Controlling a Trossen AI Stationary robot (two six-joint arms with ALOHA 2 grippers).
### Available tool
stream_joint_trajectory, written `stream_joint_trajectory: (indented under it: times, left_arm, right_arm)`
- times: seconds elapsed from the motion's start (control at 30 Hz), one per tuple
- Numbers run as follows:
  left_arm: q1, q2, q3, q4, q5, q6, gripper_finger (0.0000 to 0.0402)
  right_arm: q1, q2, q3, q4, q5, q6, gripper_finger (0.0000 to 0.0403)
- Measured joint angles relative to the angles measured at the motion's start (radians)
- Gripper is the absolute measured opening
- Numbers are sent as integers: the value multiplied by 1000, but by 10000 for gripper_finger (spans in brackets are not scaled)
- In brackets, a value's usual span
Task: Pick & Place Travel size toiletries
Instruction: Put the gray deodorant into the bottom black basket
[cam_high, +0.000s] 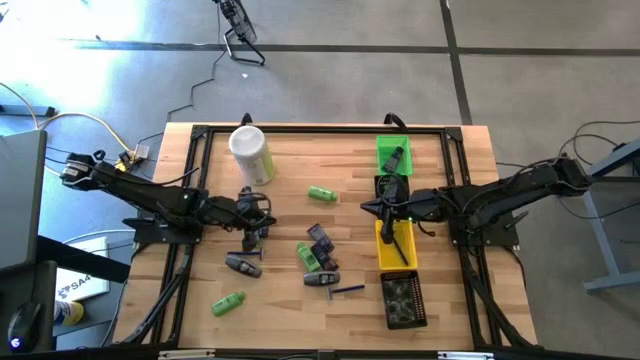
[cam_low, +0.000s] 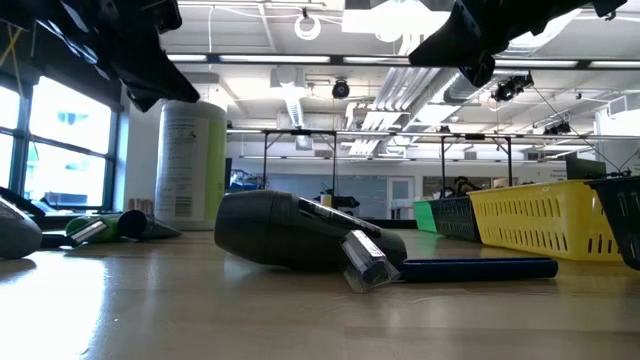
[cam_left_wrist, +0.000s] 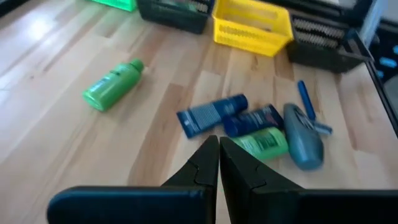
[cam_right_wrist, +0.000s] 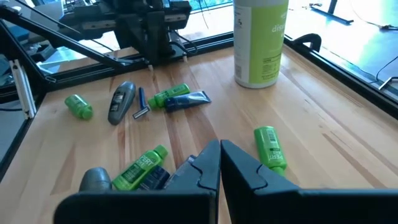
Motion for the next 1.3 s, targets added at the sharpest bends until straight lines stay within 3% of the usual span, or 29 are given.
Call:
stream_joint_trajectory:
  times: [0.2,0.3,0.47,0.63,0.97,1.1,1.3]
  left_arm:
    - [-116,5,54,-118,-53,-1,12]
    - [-169,5,65,-183,-70,-77,12]
    - [-233,9,137,-420,-40,-221,12]
    - [-251,38,245,-640,-8,-244,12]
    - [-249,46,284,-697,31,-153,14]
    - [-250,56,284,-735,38,-149,41]
    - [-250,90,284,-800,76,-198,131]
  right_arm:
    - [0,0,0,0,3,-6,5]
    - [0,0,0,0,3,-18,5]
    - [0,0,0,0,3,-18,5]
    - [0,0,0,33,4,-18,5]
    - [0,0,0,67,4,-25,5]
    - [0,0,0,67,4,-32,5]
    - [0,0,0,66,4,-51,5]
